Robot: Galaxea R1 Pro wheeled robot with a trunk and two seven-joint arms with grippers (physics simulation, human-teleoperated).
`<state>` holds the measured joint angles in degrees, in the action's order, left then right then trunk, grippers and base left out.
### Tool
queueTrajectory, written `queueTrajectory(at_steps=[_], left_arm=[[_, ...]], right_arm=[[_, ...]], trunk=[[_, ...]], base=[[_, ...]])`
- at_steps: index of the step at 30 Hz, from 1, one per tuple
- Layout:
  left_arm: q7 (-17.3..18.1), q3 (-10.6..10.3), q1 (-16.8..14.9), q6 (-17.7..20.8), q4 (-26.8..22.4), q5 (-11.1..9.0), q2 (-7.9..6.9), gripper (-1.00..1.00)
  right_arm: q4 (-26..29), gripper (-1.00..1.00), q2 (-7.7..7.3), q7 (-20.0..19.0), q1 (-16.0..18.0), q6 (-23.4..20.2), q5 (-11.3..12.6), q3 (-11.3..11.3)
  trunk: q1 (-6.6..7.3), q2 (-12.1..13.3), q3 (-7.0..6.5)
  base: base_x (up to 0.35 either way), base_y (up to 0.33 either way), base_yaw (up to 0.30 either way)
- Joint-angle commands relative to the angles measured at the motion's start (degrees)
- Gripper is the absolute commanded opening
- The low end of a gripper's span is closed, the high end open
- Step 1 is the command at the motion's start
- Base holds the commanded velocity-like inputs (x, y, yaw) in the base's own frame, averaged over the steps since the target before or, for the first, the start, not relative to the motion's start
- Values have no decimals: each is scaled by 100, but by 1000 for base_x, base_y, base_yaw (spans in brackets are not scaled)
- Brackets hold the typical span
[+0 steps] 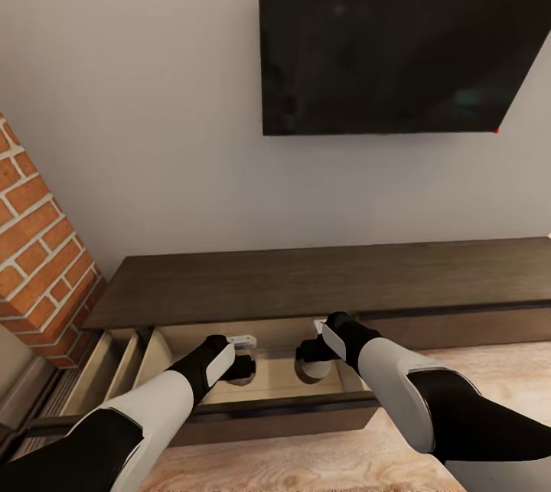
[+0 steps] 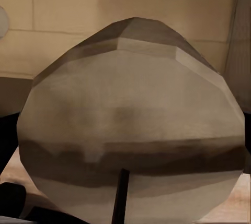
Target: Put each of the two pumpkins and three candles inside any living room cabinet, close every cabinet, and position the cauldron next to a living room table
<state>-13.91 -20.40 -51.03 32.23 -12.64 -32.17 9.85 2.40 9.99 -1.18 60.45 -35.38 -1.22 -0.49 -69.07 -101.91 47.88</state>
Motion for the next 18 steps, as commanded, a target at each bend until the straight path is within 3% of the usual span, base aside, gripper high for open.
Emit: queueTrajectory(at_steps=[1, 18], left_arm=[[-43, -41, -3, 117, -16, -44, -1, -100], [-41, -34, -3, 293, -19, -46, 0, -100]], right_arm=[[-16, -100, 0, -8, 2, -31, -11, -2], [-78, -100, 0, -14, 2, -31, -15, 13]], trunk=[[1, -3, 13], [1, -3, 104]], base=[[1, 0, 0], [1, 0, 0]])
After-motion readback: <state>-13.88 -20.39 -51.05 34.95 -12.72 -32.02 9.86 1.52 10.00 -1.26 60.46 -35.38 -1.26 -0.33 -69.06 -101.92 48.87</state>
